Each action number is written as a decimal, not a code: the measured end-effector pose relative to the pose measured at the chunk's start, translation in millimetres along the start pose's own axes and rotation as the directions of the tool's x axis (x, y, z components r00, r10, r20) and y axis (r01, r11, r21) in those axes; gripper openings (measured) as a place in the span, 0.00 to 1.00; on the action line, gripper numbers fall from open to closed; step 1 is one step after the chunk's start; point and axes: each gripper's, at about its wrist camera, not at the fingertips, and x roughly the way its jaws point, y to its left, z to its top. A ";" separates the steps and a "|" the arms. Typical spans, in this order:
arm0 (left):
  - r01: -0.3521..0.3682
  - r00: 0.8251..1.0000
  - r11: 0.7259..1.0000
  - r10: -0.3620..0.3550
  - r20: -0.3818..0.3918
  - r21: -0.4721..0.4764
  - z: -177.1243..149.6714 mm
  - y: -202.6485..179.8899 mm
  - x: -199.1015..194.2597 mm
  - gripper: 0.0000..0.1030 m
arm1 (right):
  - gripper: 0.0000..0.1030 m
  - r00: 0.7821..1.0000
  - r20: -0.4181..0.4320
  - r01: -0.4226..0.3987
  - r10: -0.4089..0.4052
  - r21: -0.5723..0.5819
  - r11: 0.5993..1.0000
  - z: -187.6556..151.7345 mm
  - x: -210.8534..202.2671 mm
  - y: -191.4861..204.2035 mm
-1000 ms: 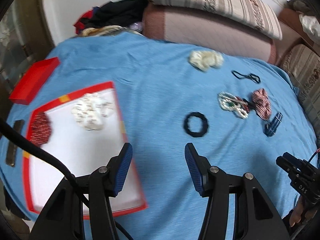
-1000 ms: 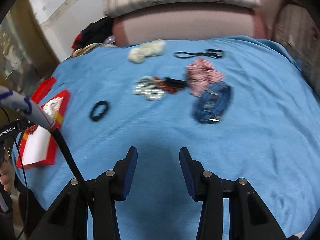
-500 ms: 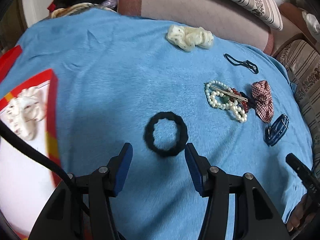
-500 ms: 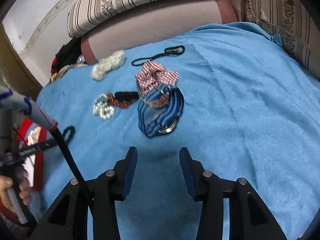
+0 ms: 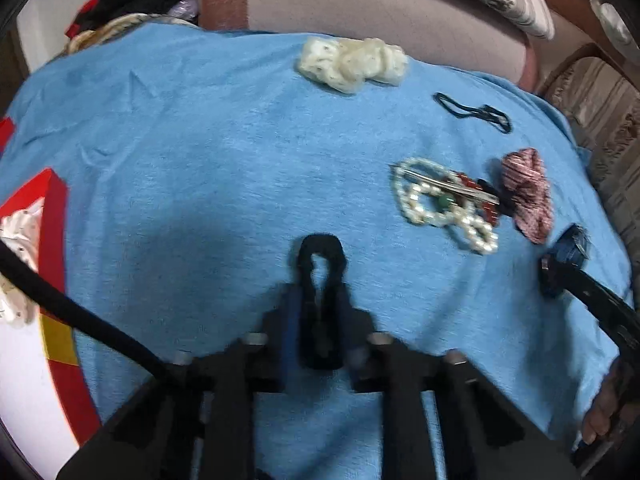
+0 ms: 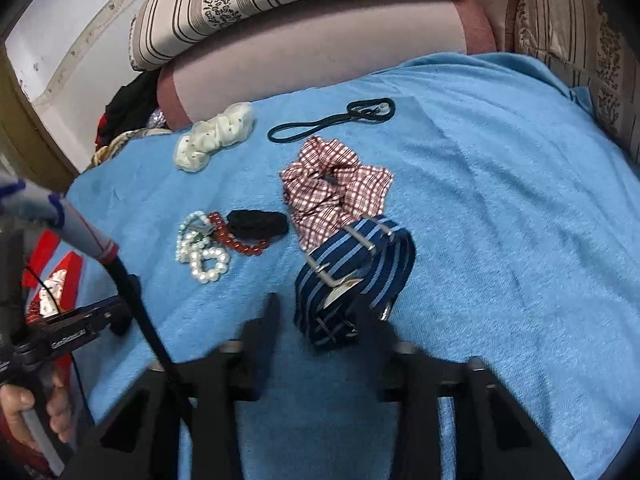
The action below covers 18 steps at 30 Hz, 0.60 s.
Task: Organize jewelry
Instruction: 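Grasp the black hair tie with the left gripper while the right grasps the blue striped strap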
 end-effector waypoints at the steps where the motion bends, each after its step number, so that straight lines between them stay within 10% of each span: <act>1: 0.005 1.000 1.000 -0.005 -0.005 -0.004 -0.3 -1.6 -1.7 0.10 | 0.13 1.000 -0.006 -0.005 0.005 0.006 1.000 0.3 -1.4 -0.6; 18: 0.019 0.987 0.997 -0.006 0.159 -0.077 -36.2 28.8 -126.8 0.09 | 0.02 0.994 0.066 -0.079 0.091 -0.172 0.982 -8.4 -75.3 73.0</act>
